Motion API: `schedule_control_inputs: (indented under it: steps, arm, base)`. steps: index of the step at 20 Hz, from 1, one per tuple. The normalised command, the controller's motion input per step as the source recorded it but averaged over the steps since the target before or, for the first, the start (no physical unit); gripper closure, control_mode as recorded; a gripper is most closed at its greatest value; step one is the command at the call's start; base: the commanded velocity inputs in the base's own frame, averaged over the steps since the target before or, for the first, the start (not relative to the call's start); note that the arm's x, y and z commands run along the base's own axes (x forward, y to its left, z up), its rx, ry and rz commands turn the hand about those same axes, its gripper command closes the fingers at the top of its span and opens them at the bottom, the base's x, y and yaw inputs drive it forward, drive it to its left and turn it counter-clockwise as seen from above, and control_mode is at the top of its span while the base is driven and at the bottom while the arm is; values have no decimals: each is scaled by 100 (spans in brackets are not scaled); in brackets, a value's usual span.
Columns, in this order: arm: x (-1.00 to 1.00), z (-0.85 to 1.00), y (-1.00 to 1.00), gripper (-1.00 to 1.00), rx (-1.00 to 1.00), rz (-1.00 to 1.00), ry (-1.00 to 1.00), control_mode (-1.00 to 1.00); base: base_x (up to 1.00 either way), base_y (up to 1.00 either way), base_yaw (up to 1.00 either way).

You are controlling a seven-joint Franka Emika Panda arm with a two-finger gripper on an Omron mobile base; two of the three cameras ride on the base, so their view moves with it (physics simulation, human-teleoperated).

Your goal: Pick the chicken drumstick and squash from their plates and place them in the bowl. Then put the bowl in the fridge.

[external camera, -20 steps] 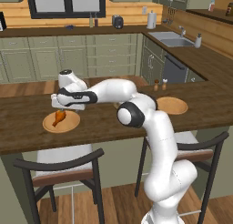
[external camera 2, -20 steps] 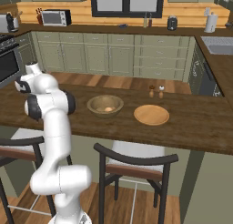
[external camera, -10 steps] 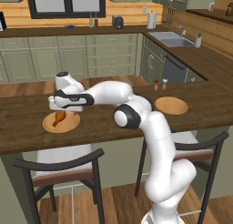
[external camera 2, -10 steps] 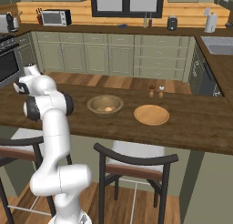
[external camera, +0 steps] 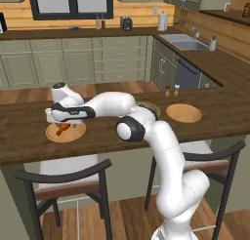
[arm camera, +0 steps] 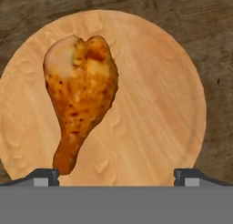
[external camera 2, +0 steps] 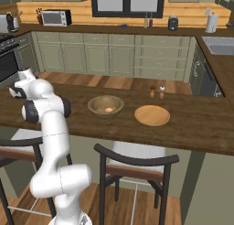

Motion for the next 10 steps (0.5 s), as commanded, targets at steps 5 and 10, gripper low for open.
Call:
schedule_control_inputs:
  steps: [5, 10]
  arm:
    - [0, -14, 21, -100, 0, 0, 0, -100]
    - [1, -20, 13, -100, 0, 0, 0, -100]
  base:
    - [0, 0, 0]
    - [0, 0, 0]
